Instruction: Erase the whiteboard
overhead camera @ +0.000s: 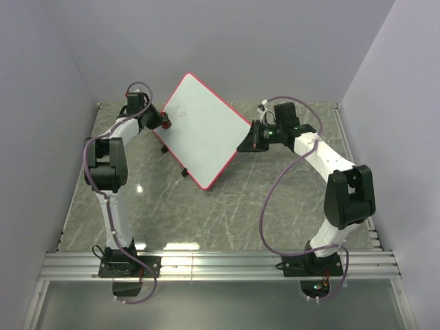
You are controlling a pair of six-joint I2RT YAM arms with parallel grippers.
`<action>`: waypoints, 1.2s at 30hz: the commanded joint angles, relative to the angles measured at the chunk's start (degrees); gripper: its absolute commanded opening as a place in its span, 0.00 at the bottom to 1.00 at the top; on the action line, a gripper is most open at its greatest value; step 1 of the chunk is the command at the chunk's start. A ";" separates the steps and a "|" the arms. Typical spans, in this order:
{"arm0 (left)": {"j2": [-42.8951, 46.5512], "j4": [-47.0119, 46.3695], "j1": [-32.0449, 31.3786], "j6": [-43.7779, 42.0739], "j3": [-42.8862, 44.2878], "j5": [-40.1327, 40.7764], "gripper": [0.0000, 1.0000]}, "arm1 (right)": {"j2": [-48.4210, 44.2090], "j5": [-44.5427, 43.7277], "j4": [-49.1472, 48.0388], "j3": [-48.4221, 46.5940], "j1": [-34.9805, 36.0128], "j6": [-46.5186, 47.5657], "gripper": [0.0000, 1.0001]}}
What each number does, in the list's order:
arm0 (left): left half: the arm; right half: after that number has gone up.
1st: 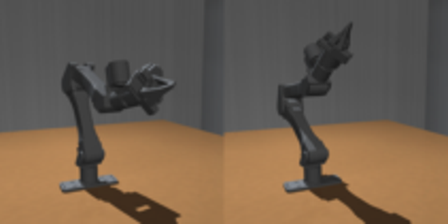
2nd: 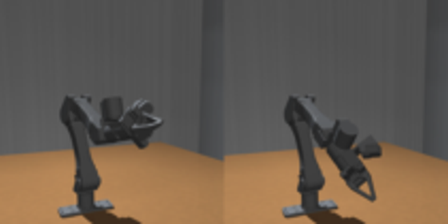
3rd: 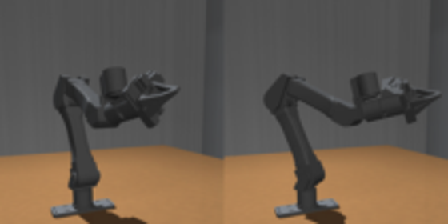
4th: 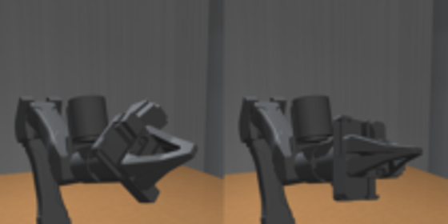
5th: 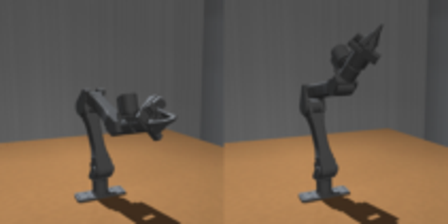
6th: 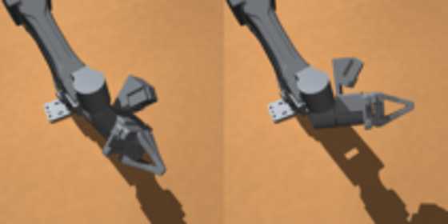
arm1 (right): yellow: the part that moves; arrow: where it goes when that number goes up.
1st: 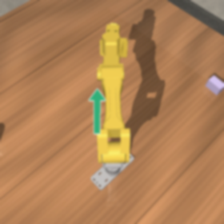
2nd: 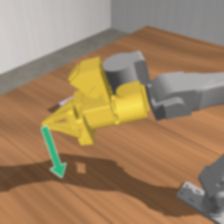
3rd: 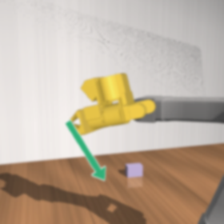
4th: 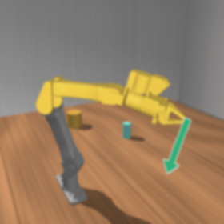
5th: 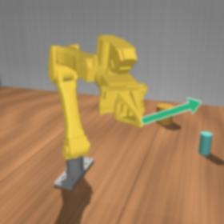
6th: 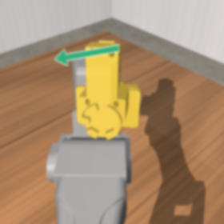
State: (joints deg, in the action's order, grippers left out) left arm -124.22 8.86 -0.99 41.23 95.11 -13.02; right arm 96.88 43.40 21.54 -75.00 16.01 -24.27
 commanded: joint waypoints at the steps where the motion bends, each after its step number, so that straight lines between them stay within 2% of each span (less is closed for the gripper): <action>1: 1.61 -0.33 -0.85 -1.60 -2.91 -0.08 0.00 | 0.68 1.69 -0.36 -2.69 0.95 2.48 0.00; 5: 1.53 -1.48 -1.03 -1.51 -0.64 -4.97 0.00 | 1.03 2.13 -0.53 -2.69 0.87 2.39 0.00; 8: -0.75 -0.09 -1.73 -2.82 5.68 -10.52 0.00 | 0.94 2.31 -0.97 -2.08 0.95 2.30 0.00; 12: -5.84 6.85 -3.84 -5.98 20.85 -17.29 0.00 | 0.68 2.22 -1.15 -1.11 1.39 2.56 0.00; 15: -8.14 10.64 -5.94 -8.70 25.73 -18.54 0.00 | 0.41 2.13 -1.68 -0.50 1.57 2.39 0.00; 24: -3.40 8.01 -9.90 -9.50 15.03 -16.35 0.00 | 0.50 2.04 -2.29 -0.59 1.48 2.48 0.00; 29: -2.95 8.54 -7.01 -9.50 13.61 -12.22 0.00 | -0.37 1.96 -2.20 0.12 1.48 2.74 0.00; 36: -4.80 9.68 -2.09 -11.17 11.15 -10.37 0.01 | -0.90 1.69 -2.12 0.91 1.48 3.00 0.00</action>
State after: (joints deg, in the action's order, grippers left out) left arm -127.37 15.09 -4.84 32.67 108.16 -26.52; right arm 97.56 44.64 21.06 -74.54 16.40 -24.08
